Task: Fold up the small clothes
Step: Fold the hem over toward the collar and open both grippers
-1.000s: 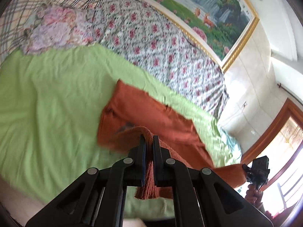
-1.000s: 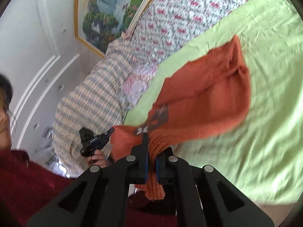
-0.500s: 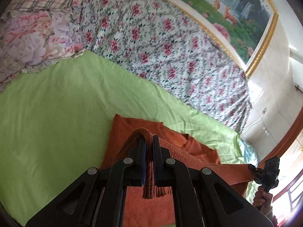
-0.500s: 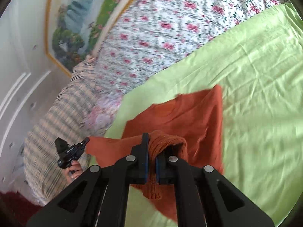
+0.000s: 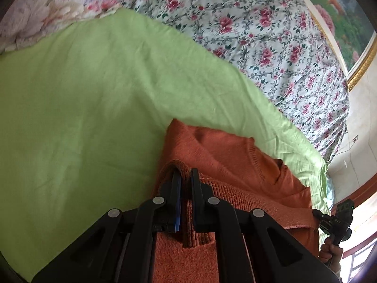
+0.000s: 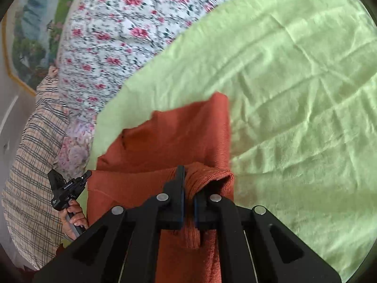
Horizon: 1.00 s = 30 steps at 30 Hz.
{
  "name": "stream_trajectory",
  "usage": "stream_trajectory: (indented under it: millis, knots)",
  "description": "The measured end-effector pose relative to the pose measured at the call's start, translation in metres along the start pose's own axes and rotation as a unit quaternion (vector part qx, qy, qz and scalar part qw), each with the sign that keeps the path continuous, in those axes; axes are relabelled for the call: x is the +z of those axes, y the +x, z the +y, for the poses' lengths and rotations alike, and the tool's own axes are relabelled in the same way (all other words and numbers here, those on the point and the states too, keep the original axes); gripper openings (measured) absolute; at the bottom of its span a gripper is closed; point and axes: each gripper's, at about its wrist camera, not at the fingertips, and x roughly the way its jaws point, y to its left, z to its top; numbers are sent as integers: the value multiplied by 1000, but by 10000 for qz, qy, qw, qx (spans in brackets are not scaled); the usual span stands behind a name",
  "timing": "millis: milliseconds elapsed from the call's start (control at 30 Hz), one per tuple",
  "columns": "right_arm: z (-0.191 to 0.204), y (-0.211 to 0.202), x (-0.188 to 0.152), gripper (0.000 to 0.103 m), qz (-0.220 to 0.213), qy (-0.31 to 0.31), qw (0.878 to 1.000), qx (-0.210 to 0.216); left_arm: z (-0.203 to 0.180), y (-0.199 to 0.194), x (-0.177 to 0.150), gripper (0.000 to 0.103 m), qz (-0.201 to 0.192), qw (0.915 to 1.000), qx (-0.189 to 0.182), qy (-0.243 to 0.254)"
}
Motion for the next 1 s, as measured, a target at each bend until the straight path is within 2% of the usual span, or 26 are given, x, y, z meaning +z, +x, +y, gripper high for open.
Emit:
stream_trajectory:
  millis: [67, 133, 200, 233, 267, 300, 333, 367, 400, 467, 500, 600, 667, 733, 867, 1000]
  knots:
    - [-1, 0, -2, 9, 43, 102, 9999, -45, -5, -12, -11, 13, -27, 9999, -22, 113]
    - [1, -11, -6, 19, -76, 185, 9996, -186, -16, -29, -31, 25, 27, 9992, -126, 387]
    - [16, -34, -17, 36, -461, -210, 9961, -716, -32, -39, -51, 37, 93, 9973, -159, 705]
    - [28, -45, -26, 36, -686, -515, 9919, -939, -41, -43, -62, 39, 161, 9959, -172, 875]
    - [42, -54, -37, 36, -818, -816, 9887, -955, -53, -43, -76, 40, 303, 9933, -240, 1087]
    - [54, -56, -48, 36, -756, -1074, 9885, -750, -62, -40, -84, 40, 429, 9908, -286, 1251]
    - [69, -50, -62, 36, -424, -1441, 9879, -385, -75, -32, -95, 40, 614, 9866, -227, 1494]
    - [79, -42, -72, 36, -134, -1667, 9857, -209, -82, -26, -100, 40, 727, 9838, -127, 1631]
    - [87, -32, -82, 36, 146, -1869, 9822, -124, -89, -17, -103, 40, 813, 9809, 40, 1766]
    - [96, -6, -94, 36, 610, -2178, 9735, -332, -98, 0, -100, 40, 846, 9766, 332, 1952]
    - [96, 6, -94, 36, 731, -2295, 9691, -530, -100, 7, -93, 40, 848, 9763, 425, 1946]
    - [94, 19, -77, 35, 604, -2452, 9634, -898, -104, 24, -62, 39, 766, 9794, 593, 1769]
    - [96, 23, -55, 35, 380, -2529, 9594, -1191, -103, 33, -35, 40, 587, 9825, 748, 1600]
    - [93, 22, -33, 35, 24, -2463, 9549, -1659, -98, 41, -10, 42, 400, 9860, 876, 1359]
    - [71, 8, 10, 36, -539, -1633, 9683, -1812, -80, 38, 17, 43, 210, 9924, 876, 842]
    - [69, -8, 7, 37, -609, -1255, 9791, -1481, -63, 6, 0, 47, 105, 9956, 676, 647]
